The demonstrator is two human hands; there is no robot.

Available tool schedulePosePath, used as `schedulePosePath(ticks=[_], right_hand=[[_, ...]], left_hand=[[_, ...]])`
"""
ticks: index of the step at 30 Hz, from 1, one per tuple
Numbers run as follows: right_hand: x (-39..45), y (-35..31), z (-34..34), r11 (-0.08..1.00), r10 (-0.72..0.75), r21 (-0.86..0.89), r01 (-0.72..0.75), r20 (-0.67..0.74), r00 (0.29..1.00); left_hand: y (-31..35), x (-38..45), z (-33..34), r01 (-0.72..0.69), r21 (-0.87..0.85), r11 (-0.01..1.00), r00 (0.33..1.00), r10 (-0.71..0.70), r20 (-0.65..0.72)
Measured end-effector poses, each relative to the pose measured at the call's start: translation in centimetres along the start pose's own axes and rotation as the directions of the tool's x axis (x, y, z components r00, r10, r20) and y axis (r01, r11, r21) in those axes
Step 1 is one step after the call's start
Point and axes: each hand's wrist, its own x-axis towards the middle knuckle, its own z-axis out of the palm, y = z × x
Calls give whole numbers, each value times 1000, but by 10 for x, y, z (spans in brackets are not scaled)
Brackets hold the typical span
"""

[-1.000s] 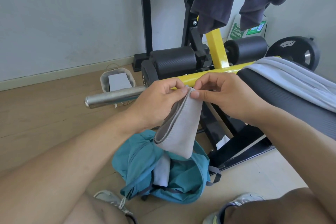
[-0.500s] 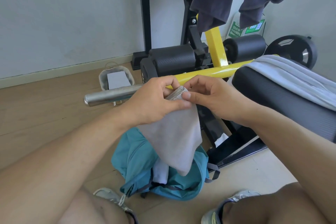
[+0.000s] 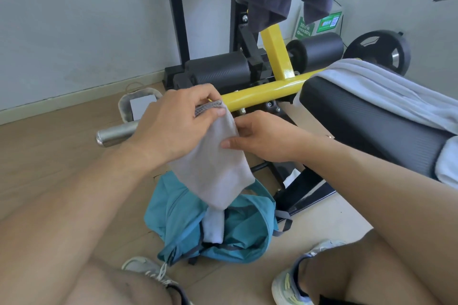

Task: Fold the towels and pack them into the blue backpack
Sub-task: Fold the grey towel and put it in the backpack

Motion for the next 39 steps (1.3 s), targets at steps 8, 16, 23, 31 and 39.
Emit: schedulePosePath(ticks=[8, 16, 23, 31, 39], right_hand=[[-1, 1, -3, 998, 47, -32, -46, 16, 999], [0, 7, -3, 984, -7, 169, 47, -226, 974], [-2, 12, -5, 969, -6, 235, 74, -279, 960], [-1, 12, -8, 981, -25, 176, 77, -282, 959], [-5, 11, -15, 982, 28, 187, 14, -220, 975]], left_hand=[[4, 2, 2, 60, 10, 998, 993, -59, -98], [11, 6, 1, 67, 78, 995, 988, -55, -145], [20, 3, 0, -38, 169, 985, 992, 58, -116], [22, 3, 1, -25, 135, 991, 989, 44, -139], [19, 5, -1, 10, 143, 990, 985, 15, -171]])
